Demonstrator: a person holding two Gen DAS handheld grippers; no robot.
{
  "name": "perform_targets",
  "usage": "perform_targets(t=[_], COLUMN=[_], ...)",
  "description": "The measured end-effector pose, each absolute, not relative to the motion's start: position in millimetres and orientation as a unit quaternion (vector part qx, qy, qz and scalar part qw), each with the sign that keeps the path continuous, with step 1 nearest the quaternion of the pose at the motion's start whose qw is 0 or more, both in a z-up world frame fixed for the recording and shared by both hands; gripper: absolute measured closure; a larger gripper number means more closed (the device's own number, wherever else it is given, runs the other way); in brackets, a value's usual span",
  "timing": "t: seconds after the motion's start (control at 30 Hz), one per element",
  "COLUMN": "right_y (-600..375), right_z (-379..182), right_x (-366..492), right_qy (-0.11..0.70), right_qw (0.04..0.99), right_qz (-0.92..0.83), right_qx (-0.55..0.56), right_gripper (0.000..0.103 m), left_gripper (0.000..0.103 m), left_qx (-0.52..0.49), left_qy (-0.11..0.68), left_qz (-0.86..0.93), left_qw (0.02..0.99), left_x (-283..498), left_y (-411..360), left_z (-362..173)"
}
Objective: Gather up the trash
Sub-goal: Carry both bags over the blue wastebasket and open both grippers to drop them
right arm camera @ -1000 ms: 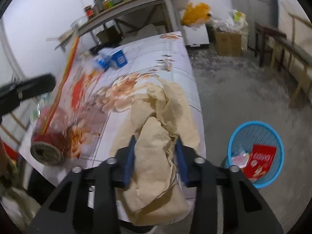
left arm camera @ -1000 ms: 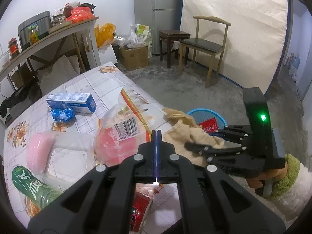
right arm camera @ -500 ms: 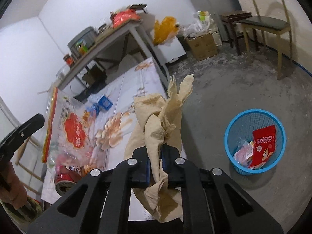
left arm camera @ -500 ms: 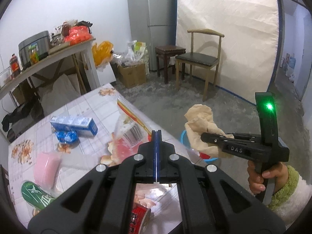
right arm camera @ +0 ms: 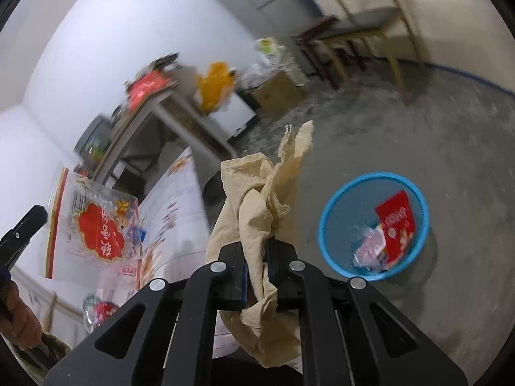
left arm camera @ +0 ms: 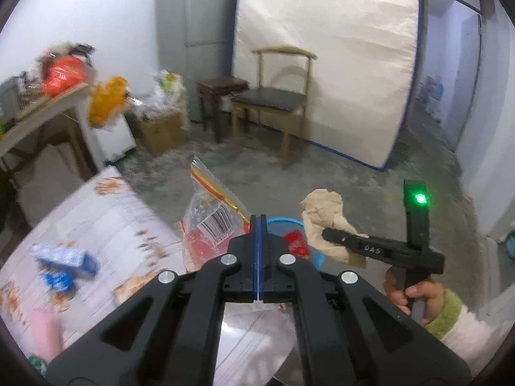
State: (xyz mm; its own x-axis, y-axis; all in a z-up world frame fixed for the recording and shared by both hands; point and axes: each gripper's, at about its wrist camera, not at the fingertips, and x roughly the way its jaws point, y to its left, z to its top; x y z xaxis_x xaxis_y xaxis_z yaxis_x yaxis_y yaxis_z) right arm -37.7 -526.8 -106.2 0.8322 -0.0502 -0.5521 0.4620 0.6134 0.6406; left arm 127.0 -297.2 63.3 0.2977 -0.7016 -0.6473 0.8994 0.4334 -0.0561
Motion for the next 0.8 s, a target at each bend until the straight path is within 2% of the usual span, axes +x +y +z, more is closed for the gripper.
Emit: perform_targets(t=[0.13,0.37,0.53,0.67,0.7,0.73,0.77,0.8], right_y=[-555.5,-589.8,-608.7,-625.2,-630.1,-634.9,-638.7,-642.3], right_z=[-142.7,-217.6,-258.5,-283.0,-291.1,-295.9,-302.8,-309.4], right_x=[-45.3,-33.0,-15.8,6.3,14.0,18.2,23.1,25.2], right_qy=[0.260,0.304,0.324,0.339,0.345,0.349,0.353,0.356], right_qw=[0.830,0.768,0.739,0.723,0.720,0.720,0.720,0.717], right_qz=[-0.172,-0.184,-0.199,-0.206,-0.207,-0.205,-0.208,-0.219], right_qx=[0.463,0.532,0.557,0.566,0.566,0.563,0.560,0.557], right_gripper=[0.095,0.095,0.094,0.091,0.089,0.085,0.071,0.054], left_gripper=[0.103,0.103,0.103,0.103,0.103,0.094,0.077,0.070], left_qx=[0.151,0.157,0.163,0.160,0.157,0.154,0.155,0.161], left_qy=[0.400,0.552,0.582,0.581,0.579,0.576,0.572,0.564], left_qz=[-0.525,-0.489,-0.462,-0.454,-0.454,-0.453,-0.455,-0.459], left_qw=[0.736,0.657,0.649,0.656,0.659,0.663,0.665,0.667], left_x=[155.9,193.3,208.1,208.7,205.1,204.8,204.0,200.6], left_y=[-353.5,-454.6,-501.7,-527.5,-529.6,-531.5,-533.9,-536.4], left_z=[41.0,-53.4,-105.7,-126.5,-129.5,-133.3,-134.5,-134.8])
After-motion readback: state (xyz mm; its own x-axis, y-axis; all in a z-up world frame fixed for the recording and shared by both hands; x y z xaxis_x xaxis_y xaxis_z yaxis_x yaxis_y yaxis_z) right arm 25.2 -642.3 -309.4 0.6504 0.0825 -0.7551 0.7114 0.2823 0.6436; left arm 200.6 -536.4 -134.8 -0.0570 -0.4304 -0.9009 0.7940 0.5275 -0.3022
